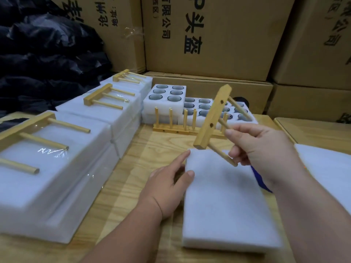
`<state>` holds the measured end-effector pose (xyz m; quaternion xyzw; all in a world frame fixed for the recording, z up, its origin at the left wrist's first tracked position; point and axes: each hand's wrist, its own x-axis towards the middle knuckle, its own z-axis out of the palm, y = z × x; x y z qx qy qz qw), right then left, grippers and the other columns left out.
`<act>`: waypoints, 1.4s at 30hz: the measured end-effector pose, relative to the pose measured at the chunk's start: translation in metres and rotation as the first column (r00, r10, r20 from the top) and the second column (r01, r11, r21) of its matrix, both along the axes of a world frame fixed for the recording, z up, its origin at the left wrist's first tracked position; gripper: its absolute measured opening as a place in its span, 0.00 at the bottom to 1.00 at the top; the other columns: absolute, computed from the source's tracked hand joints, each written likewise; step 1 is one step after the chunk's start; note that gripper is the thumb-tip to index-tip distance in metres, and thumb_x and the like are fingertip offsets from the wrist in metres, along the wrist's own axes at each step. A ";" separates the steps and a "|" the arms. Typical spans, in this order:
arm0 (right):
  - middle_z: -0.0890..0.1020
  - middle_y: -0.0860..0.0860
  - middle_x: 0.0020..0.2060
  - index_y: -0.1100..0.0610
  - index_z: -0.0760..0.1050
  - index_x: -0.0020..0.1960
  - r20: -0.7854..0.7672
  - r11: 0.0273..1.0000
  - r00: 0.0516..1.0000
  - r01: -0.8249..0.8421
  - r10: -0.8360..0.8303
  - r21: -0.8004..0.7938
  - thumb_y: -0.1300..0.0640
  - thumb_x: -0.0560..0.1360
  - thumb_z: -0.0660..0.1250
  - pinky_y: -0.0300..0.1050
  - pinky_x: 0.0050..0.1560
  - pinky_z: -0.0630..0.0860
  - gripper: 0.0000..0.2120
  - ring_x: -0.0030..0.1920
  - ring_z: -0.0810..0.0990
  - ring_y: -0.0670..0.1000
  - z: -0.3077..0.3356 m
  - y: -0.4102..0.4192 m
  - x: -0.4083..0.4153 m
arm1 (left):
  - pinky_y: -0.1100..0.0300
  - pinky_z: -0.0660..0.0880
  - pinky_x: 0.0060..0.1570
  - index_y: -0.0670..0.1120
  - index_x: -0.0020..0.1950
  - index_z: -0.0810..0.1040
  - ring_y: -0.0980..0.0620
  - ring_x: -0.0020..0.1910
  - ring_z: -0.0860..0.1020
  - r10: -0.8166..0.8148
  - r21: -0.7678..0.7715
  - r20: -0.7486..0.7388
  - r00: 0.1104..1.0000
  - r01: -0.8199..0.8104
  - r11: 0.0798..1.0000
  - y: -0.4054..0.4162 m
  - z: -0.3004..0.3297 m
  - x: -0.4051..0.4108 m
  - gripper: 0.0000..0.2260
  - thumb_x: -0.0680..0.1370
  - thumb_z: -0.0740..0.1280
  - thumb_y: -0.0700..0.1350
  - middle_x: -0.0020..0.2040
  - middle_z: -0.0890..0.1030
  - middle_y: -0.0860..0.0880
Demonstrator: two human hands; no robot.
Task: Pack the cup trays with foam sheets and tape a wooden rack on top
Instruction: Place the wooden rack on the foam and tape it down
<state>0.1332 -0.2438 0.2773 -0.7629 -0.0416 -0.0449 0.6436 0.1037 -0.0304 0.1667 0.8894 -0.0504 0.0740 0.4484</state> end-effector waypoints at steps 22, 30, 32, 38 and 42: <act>0.76 0.37 0.40 0.39 0.83 0.51 -0.006 0.582 0.994 -0.071 0.113 -0.810 0.42 0.74 0.74 0.39 0.34 0.69 0.07 0.39 0.76 0.41 -0.019 -0.018 0.006 | 0.47 0.70 0.68 0.77 0.74 0.56 0.57 0.66 0.76 0.041 -0.046 -0.047 0.998 -0.043 0.998 -0.005 0.001 -0.005 0.28 0.73 0.52 0.70 0.65 0.79 0.63; 0.79 0.38 0.38 0.42 0.82 0.41 0.078 0.616 0.972 -0.078 0.222 -0.784 0.46 0.77 0.72 0.39 0.38 0.74 0.06 0.40 0.77 0.39 -0.026 -0.013 0.007 | 0.47 0.71 0.68 0.77 0.73 0.57 0.57 0.65 0.76 0.043 -0.047 -0.049 0.998 -0.045 0.998 -0.005 0.001 -0.005 0.27 0.73 0.52 0.70 0.63 0.80 0.64; 0.79 0.37 0.39 0.41 0.82 0.42 0.082 0.640 0.963 -0.104 0.255 -0.761 0.47 0.77 0.72 0.36 0.37 0.71 0.05 0.44 0.76 0.34 -0.025 -0.013 0.007 | 0.47 0.71 0.67 0.77 0.73 0.57 0.57 0.65 0.76 0.045 -0.044 -0.048 0.998 -0.047 0.998 -0.005 0.001 -0.005 0.27 0.73 0.52 0.70 0.63 0.80 0.64; 0.80 0.31 0.37 0.42 0.82 0.40 -0.036 0.586 0.936 -0.249 0.350 -0.771 0.48 0.76 0.73 0.29 0.30 0.70 0.07 0.40 0.77 0.31 -0.023 -0.010 0.003 | 0.46 0.71 0.67 0.78 0.72 0.58 0.57 0.65 0.76 0.046 -0.041 -0.047 0.998 -0.048 0.998 -0.005 0.002 -0.005 0.26 0.74 0.52 0.71 0.63 0.80 0.63; 0.80 0.30 0.38 0.42 0.83 0.42 -0.031 0.608 0.927 -0.270 0.374 -0.747 0.47 0.76 0.74 0.30 0.33 0.72 0.04 0.41 0.79 0.34 -0.020 -0.013 0.001 | 0.46 0.72 0.66 0.77 0.73 0.59 0.57 0.63 0.77 0.049 -0.033 -0.047 0.998 -0.050 0.998 -0.005 0.002 -0.005 0.26 0.74 0.52 0.71 0.61 0.81 0.65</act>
